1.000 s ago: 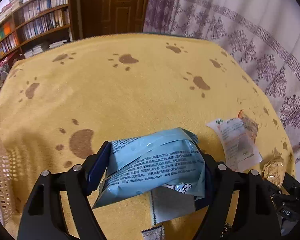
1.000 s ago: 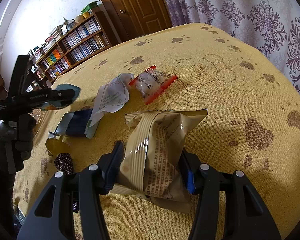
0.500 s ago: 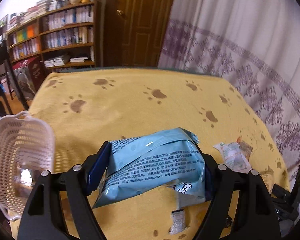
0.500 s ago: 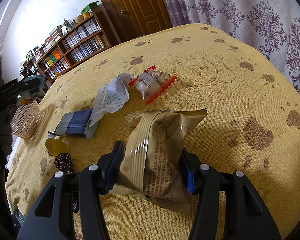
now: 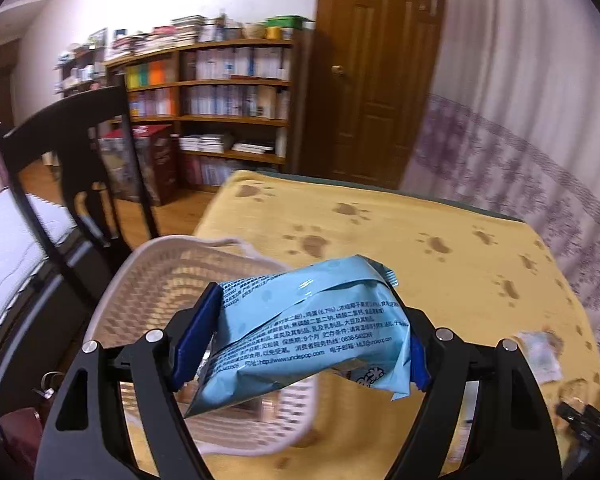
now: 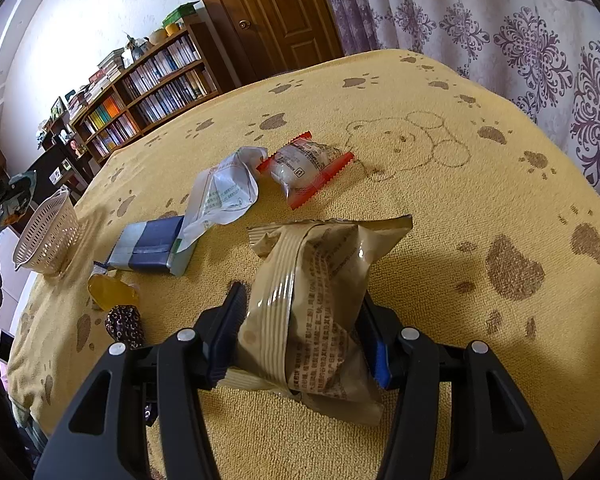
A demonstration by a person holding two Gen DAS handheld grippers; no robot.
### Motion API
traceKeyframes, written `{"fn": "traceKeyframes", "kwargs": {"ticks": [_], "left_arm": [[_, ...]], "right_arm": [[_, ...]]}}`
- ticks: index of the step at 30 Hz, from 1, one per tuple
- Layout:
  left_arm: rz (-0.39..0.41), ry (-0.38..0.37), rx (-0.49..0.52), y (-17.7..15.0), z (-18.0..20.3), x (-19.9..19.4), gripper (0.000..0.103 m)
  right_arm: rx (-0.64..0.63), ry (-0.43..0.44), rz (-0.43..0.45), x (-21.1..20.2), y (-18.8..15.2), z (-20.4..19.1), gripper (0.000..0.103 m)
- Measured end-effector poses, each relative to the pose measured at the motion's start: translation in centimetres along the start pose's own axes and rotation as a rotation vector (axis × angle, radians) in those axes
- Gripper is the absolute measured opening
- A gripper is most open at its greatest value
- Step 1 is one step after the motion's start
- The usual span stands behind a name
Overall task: Organize snacks
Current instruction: 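Carry the light-blue packet to the white basket and release it with the left tool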
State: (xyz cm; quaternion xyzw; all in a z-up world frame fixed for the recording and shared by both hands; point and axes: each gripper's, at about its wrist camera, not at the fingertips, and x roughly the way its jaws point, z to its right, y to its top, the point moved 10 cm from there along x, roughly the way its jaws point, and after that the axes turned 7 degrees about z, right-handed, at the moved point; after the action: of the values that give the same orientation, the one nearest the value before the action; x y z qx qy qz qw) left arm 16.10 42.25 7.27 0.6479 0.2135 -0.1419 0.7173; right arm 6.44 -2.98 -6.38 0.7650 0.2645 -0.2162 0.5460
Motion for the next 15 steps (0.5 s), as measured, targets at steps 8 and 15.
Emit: {"fn": "traceKeyframes", "kwargs": {"ticks": [8, 15], "left_arm": [[-0.048, 0.118, -0.028, -1.6, -4.6, 2.6, 0.080], [-0.070, 0.170, -0.060, -2.2, -6.9, 3.9, 0.086]], "right_arm": [[-0.004, -0.004, 0.002, 0.0, 0.0, -0.1, 0.054], [-0.004, -0.004, 0.002, 0.0, 0.0, -0.1, 0.054]]}}
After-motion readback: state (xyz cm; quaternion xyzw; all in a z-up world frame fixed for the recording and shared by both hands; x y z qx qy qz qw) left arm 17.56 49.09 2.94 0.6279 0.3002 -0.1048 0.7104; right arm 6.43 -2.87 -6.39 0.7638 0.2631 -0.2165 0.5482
